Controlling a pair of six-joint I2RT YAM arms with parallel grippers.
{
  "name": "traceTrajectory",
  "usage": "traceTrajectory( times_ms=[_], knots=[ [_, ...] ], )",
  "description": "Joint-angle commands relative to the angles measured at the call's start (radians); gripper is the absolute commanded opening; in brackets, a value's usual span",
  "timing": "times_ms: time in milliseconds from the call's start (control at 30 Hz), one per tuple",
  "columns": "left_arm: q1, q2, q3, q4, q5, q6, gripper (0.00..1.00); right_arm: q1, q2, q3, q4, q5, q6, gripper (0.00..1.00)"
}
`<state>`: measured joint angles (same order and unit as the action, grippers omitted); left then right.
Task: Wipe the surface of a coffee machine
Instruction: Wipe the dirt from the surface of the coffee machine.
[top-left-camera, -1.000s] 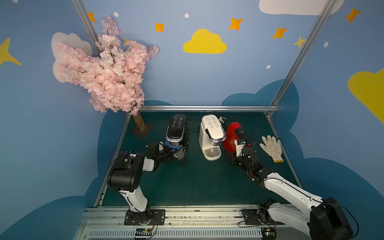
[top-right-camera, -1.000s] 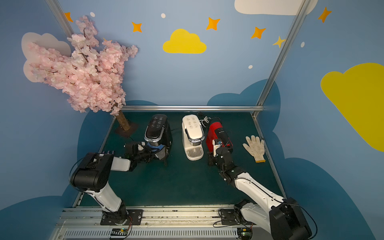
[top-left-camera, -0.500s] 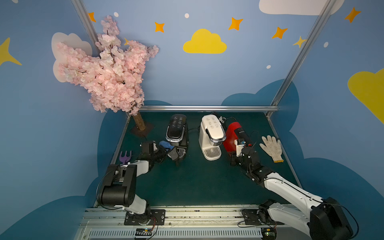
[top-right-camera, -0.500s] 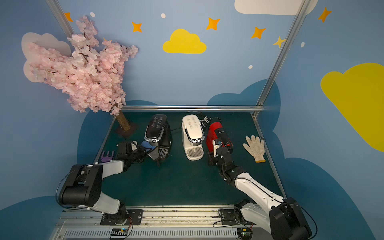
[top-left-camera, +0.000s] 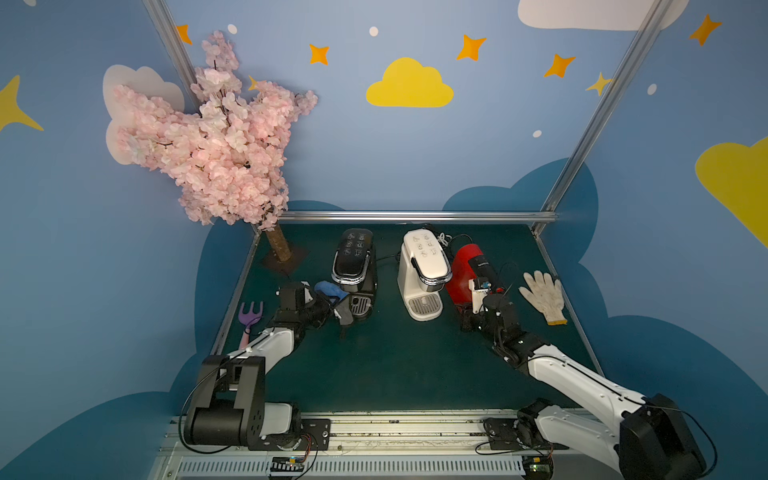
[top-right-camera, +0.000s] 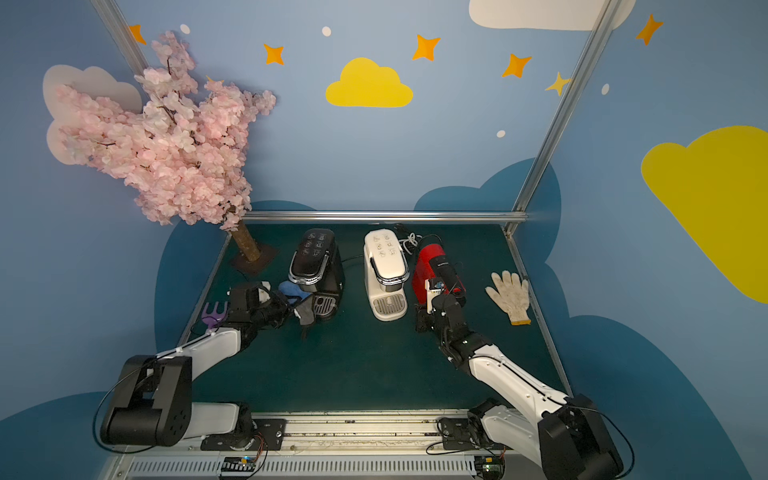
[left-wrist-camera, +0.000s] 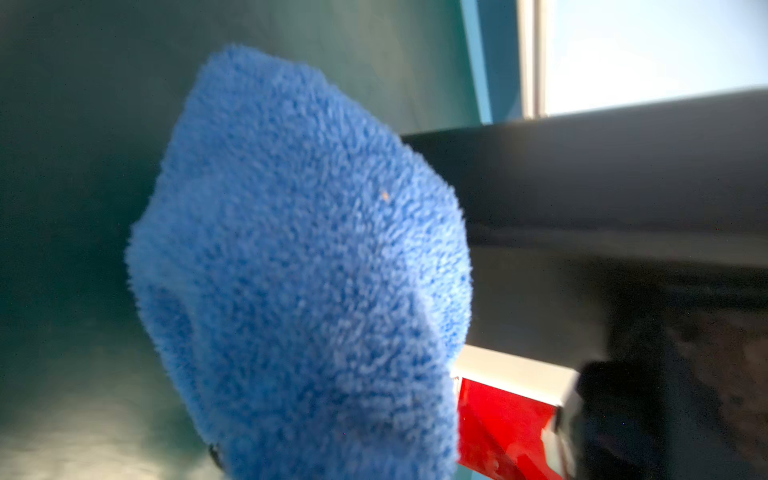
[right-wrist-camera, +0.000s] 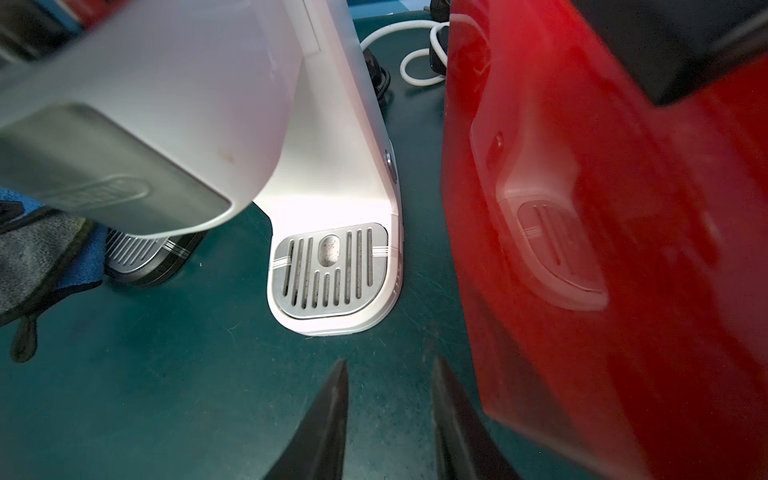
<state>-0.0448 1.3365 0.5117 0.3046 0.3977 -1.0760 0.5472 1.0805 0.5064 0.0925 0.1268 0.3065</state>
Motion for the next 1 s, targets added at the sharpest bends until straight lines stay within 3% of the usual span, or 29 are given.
traceTrajectory(
  times_ms=[0,233,533,967],
  knots=[
    [-0.04,-0.04,-0.019,0.062,-0.043,-0.051,0.03,0.005,0.006,0.015,0.003,-0.008,0.002,0.35],
    [-0.113,0.019,-0.009,0.175,-0.054,-0.13,0.03,0.005,0.011,0.018,0.007,-0.015,0.005,0.35],
    [-0.176,0.203,0.01,0.346,-0.037,-0.189,0.03,0.005,0.01,0.018,0.004,-0.009,0.003,0.35],
    [-0.135,0.428,-0.039,0.496,-0.029,-0.196,0.03,0.005,0.008,0.016,0.003,-0.005,0.003,0.35]
  ],
)
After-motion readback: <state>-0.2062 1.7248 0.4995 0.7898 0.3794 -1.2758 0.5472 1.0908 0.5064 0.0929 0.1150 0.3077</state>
